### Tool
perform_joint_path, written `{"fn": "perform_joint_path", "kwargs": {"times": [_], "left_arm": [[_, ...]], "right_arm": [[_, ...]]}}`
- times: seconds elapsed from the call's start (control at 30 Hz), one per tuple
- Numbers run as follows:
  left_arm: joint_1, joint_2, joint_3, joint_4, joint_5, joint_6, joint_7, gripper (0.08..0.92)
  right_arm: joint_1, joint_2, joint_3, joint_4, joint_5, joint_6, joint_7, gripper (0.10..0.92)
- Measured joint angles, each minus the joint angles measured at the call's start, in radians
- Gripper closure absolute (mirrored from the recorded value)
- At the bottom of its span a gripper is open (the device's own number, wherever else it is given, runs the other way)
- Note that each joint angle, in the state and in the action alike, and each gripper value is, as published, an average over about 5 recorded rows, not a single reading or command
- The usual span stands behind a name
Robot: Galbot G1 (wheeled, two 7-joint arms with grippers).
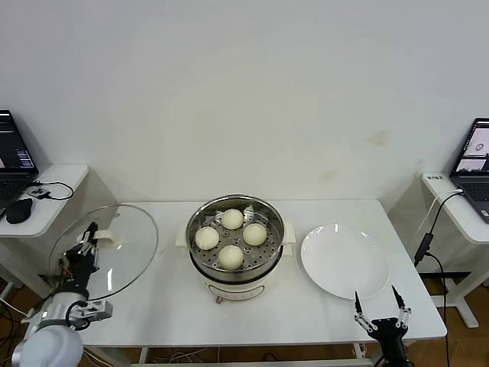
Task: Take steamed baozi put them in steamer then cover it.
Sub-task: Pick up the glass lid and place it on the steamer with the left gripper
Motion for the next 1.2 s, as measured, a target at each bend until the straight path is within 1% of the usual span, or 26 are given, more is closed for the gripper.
{"fn": "perform_joint_path", "kwargs": {"times": [0.13, 0.27, 0.4, 0.5, 0.67, 0.83, 1.0, 1.2], "left_arm": [[-0.047, 0.033, 0.085, -0.03, -0.041, 0.056, 0.018, 0.866], [-0.125, 0.049, 0.189, -0.035, -0.055, 0.113, 0.045, 0.866], [-0.22, 0.043, 0.299, -0.028, -0.035, 0.172, 0.085, 0.866], [-0.289, 0.022, 0.374, -0.017, 0.003, 0.211, 0.125, 0.866], [-0.387, -0.039, 0.478, 0.008, 0.099, 0.254, 0.199, 0.866], [-0.454, -0.127, 0.554, 0.042, 0.216, 0.272, 0.269, 0.866], [-0.49, -0.223, 0.61, 0.081, 0.331, 0.277, 0.323, 0.866], [-0.506, -0.325, 0.652, 0.134, 0.449, 0.276, 0.35, 0.866]], "right_arm": [[0.008, 0.007, -0.011, -0.012, -0.012, -0.002, 0.006, 0.203], [0.016, 0.018, -0.021, -0.022, -0.029, -0.001, 0.014, 0.202], [0.026, 0.03, -0.035, -0.034, -0.053, 0.0, 0.022, 0.203], [0.033, 0.035, -0.046, -0.044, -0.069, 0.001, 0.026, 0.203], [0.041, 0.038, -0.061, -0.061, -0.09, 0.003, 0.03, 0.202], [0.045, 0.042, -0.073, -0.075, -0.105, 0.008, 0.034, 0.203], [0.048, 0.044, -0.078, -0.086, -0.115, 0.014, 0.036, 0.203], [0.048, 0.041, -0.078, -0.092, -0.12, 0.019, 0.037, 0.203]]}}
